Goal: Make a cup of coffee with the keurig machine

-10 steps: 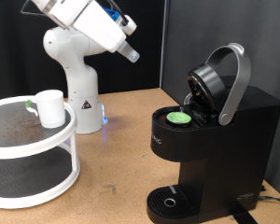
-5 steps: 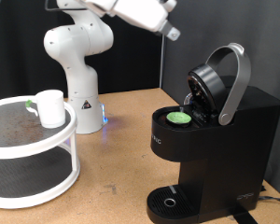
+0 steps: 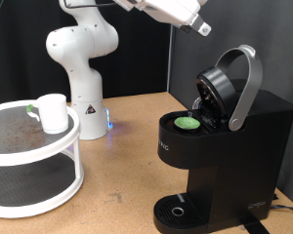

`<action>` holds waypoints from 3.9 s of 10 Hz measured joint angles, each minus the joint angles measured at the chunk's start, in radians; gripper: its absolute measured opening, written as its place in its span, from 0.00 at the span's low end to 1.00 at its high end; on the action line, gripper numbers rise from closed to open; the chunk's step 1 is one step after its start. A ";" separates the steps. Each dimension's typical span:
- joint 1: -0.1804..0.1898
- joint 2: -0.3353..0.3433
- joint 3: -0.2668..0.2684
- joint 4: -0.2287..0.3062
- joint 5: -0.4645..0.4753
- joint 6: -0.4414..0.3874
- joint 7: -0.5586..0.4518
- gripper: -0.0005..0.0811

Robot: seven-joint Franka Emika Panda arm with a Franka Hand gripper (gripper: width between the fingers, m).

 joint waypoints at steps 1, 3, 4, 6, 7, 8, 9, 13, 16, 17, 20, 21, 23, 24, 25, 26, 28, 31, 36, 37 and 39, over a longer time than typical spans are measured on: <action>0.002 0.000 -0.001 0.001 0.034 -0.004 -0.005 0.99; 0.015 0.000 0.017 0.022 0.077 -0.002 0.001 0.99; 0.023 0.002 0.038 0.038 0.076 0.004 0.021 0.99; 0.037 0.006 0.091 0.055 0.051 0.038 0.073 0.99; 0.044 0.010 0.120 0.058 0.042 0.062 0.095 0.99; 0.053 0.014 0.148 0.059 0.040 0.092 0.113 0.99; 0.062 0.020 0.173 0.060 0.040 0.124 0.126 0.99; 0.086 0.073 0.251 0.088 0.030 0.199 0.190 0.99; 0.089 0.117 0.285 0.097 0.008 0.221 0.208 0.99; 0.089 0.128 0.289 0.097 0.008 0.221 0.208 0.96; 0.088 0.145 0.290 0.095 0.008 0.217 0.196 0.74; 0.087 0.145 0.288 0.093 0.004 0.209 0.193 0.51; 0.078 0.144 0.282 0.087 -0.020 0.192 0.178 0.34; 0.075 0.143 0.277 0.083 -0.033 0.183 0.174 0.12; 0.072 0.142 0.270 0.080 -0.046 0.175 0.172 0.04; 0.065 0.141 0.264 0.074 -0.053 0.166 0.165 0.04; 0.053 0.139 0.247 0.064 -0.053 0.142 0.137 0.01; 0.039 0.128 0.224 0.063 -0.053 0.091 0.122 0.01; -0.023 0.091 0.147 0.051 -0.153 -0.122 0.079 0.01; -0.037 0.087 0.138 0.035 -0.188 -0.120 0.076 0.01; -0.067 0.086 0.129 -0.014 -0.253 -0.071 0.075 0.01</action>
